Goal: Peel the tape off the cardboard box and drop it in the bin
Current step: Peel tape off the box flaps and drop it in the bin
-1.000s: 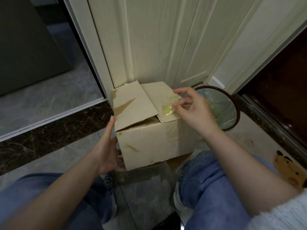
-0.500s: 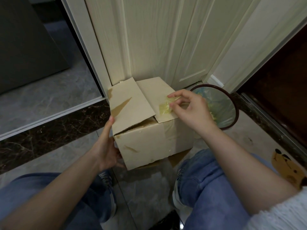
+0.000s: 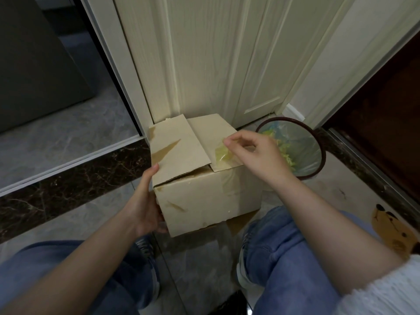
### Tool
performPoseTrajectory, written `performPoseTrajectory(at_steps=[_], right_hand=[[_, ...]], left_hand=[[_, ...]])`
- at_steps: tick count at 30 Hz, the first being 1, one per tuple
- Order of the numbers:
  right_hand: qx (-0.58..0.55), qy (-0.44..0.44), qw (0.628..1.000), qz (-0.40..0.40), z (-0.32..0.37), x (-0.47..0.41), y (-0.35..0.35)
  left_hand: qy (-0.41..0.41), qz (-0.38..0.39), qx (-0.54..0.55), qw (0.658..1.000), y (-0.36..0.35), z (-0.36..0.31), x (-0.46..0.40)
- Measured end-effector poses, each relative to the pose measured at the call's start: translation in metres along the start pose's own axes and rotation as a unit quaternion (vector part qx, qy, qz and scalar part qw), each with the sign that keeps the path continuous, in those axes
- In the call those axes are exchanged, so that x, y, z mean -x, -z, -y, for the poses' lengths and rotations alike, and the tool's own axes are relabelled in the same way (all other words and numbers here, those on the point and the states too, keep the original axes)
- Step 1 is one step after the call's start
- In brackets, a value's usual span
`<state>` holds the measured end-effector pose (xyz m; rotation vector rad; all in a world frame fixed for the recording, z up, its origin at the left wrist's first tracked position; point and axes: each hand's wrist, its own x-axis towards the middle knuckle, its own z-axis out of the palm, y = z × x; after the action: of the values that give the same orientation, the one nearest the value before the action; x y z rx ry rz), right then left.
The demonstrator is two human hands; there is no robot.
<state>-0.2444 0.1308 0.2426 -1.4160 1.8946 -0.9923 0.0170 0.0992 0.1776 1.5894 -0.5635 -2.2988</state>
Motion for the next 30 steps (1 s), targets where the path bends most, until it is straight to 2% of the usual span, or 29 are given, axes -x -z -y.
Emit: performPoseTrajectory(at_steps=[4,11,18,26,30], right_hand=[[-0.008,-0.015,1.0,0.016,-0.003,-0.004,-0.003],[0.07,-0.016,0.997,0.017,-0.008,-0.012,-0.006],[0.122,-0.012,0.992,0.04,-0.003,-0.014,-0.007],[0.127,0.01,0.992,-0.008,-0.002,-0.013,-0.013],[0.169,0.042,0.985,-0.021,-0.002,-0.014,-0.015]], left_hand=[[0.001,-0.02,0.011,1.0,-0.002,0.001,0.001],[-0.022,-0.069,0.046,0.996,-0.018,0.009,0.009],[-0.06,-0.092,0.021,0.994,-0.012,0.015,0.01],[-0.082,-0.088,0.05,0.991,-0.016,0.021,0.016],[-0.08,-0.088,0.072,0.99,-0.02,0.022,0.018]])
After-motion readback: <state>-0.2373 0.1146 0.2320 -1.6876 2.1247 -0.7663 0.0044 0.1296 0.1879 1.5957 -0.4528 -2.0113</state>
